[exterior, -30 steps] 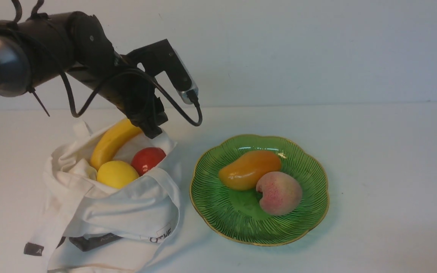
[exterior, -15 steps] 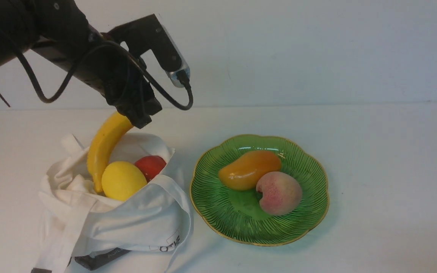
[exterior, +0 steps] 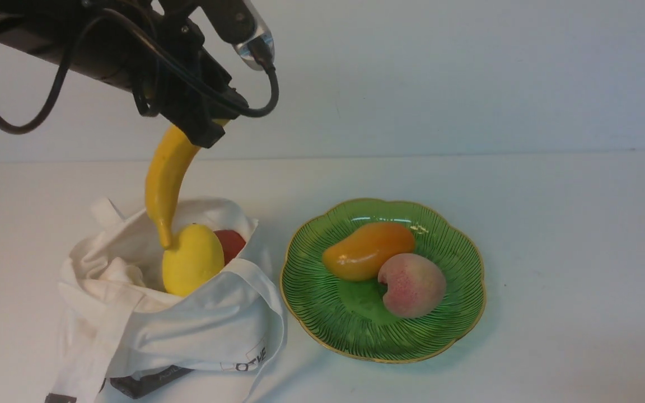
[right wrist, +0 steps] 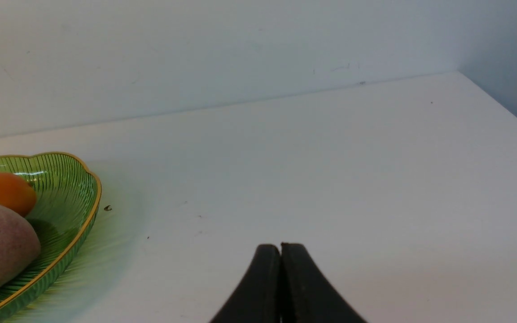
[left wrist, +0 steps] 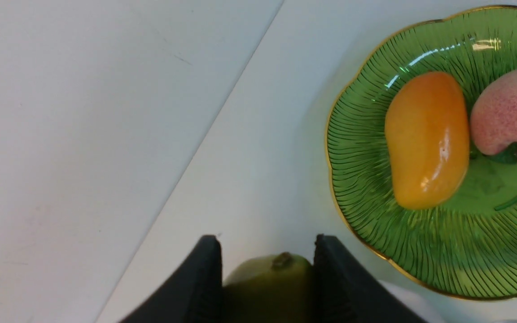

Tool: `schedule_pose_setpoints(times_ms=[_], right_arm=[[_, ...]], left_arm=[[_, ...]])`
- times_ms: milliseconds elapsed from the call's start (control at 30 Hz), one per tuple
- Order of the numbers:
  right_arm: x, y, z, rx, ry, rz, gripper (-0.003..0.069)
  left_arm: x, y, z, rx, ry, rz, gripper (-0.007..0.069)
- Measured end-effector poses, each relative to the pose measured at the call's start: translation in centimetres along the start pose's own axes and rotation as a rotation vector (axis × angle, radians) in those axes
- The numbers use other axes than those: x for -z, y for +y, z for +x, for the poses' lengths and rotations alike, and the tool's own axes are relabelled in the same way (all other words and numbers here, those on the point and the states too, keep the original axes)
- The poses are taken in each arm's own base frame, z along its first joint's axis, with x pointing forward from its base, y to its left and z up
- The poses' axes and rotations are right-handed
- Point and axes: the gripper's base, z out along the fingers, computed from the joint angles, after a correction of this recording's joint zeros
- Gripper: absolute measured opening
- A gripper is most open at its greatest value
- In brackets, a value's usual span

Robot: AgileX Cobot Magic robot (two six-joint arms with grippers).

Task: Take the fruit out of the cloth bag on the white table and place them on a plate.
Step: 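Place the banana on the plate with the left gripper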

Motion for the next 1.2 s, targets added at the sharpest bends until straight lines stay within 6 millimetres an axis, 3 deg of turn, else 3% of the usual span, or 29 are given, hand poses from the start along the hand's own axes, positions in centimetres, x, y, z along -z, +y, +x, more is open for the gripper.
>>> schedule_pose_setpoints(times_ms=[200, 433, 633, 800, 1200], right_arm=[[0.0, 0.0, 0.0, 0.0, 0.0, 0.0, -0.0015], [0.0, 0.0, 0.0, -0.004, 0.0, 0.0, -0.0015], [0.0, 0.0, 0.0, -0.004, 0.0, 0.0, -0.0015], [0.0, 0.0, 0.0, -0.004, 0.0, 0.0, -0.0015], [0.0, 0.0, 0.0, -0.004, 0.0, 0.0, -0.0015]], left_arm=[[0.5, -0.7, -0.8, -0.009, -0.028, 0.007, 0.0233], [-0.3, -5.9, -5.4, -0.089, -0.158, 0.113, 0.0233], [-4.1, -8.9, -7.6, -0.043, -0.214, 0.136, 0.0233], [-8.2, -10.0, -6.8, -0.045, -0.147, 0.157, 0.0233], [-13.0, -10.7, -5.1, -0.057, -0.07, 0.159, 0.0233]])
